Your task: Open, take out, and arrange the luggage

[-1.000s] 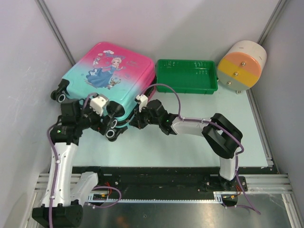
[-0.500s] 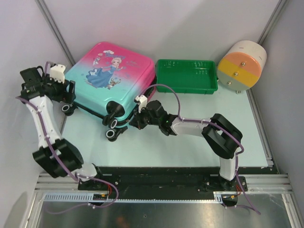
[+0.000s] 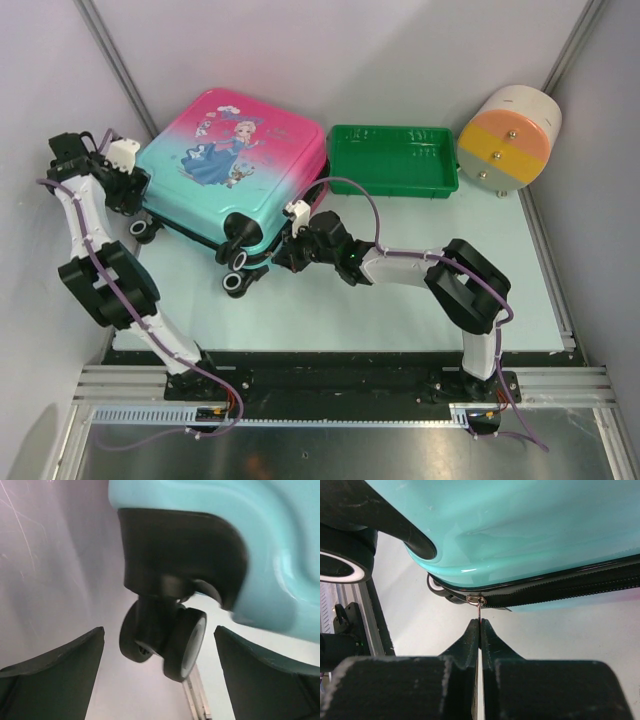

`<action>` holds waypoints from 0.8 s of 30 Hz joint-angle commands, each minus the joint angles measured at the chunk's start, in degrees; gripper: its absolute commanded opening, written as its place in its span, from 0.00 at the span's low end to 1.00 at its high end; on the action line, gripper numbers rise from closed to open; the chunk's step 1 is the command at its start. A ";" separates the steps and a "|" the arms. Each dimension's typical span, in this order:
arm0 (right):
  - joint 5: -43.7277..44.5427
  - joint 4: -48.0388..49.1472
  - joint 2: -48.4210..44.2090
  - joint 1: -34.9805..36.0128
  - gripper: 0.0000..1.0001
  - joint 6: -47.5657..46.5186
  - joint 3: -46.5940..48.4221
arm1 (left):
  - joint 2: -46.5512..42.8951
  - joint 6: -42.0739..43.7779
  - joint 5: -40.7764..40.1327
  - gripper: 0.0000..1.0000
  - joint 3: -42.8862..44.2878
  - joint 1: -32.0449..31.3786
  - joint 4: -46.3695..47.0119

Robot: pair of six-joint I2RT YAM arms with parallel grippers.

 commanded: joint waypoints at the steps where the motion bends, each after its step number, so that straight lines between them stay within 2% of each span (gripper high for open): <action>1: 5.45 1.60 0.06 -2.77 0.00 -1.72 -0.29 | 3.59 5.51 -4.69 0.96 5.14 0.52 1.96; 5: 5.27 1.51 0.06 -2.85 0.00 -1.81 -0.29 | 6.14 6.39 -4.17 0.95 5.24 0.44 2.14; 8: 5.27 1.69 -0.03 -2.77 0.00 -2.16 -0.29 | 6.76 6.04 -2.50 0.91 4.45 0.44 2.14; 13: 6.41 3.79 0.15 -3.03 0.00 -3.56 -0.29 | 0.10 6.91 5.13 0.60 -5.88 0.35 2.14; 14: 6.59 4.23 0.32 -3.03 0.00 -3.91 -0.29 | -1.31 7.27 5.67 0.46 -7.92 0.35 2.14; 16: 7.81 6.15 0.68 -3.38 0.00 -5.66 -0.03 | -4.65 6.57 6.99 0.29 -13.01 0.35 2.14; 17: 8.34 6.95 1.29 -3.55 0.00 -6.54 0.06 | -5.79 6.13 7.34 0.13 -14.87 0.35 2.14; 18: 9.22 7.83 1.73 -3.73 0.00 -7.42 0.41 | -8.33 4.74 7.69 0.07 -16.71 0.35 2.22; 20: 9.40 9.33 3.65 -4.87 0.00 -8.92 2.77 | -11.93 2.01 8.57 0.00 -21.81 0.44 2.49; 24: 8.61 10.38 7.08 -6.89 0.00 -11.82 7.79 | -19.31 -8.95 12.00 0.00 -30.34 0.79 3.36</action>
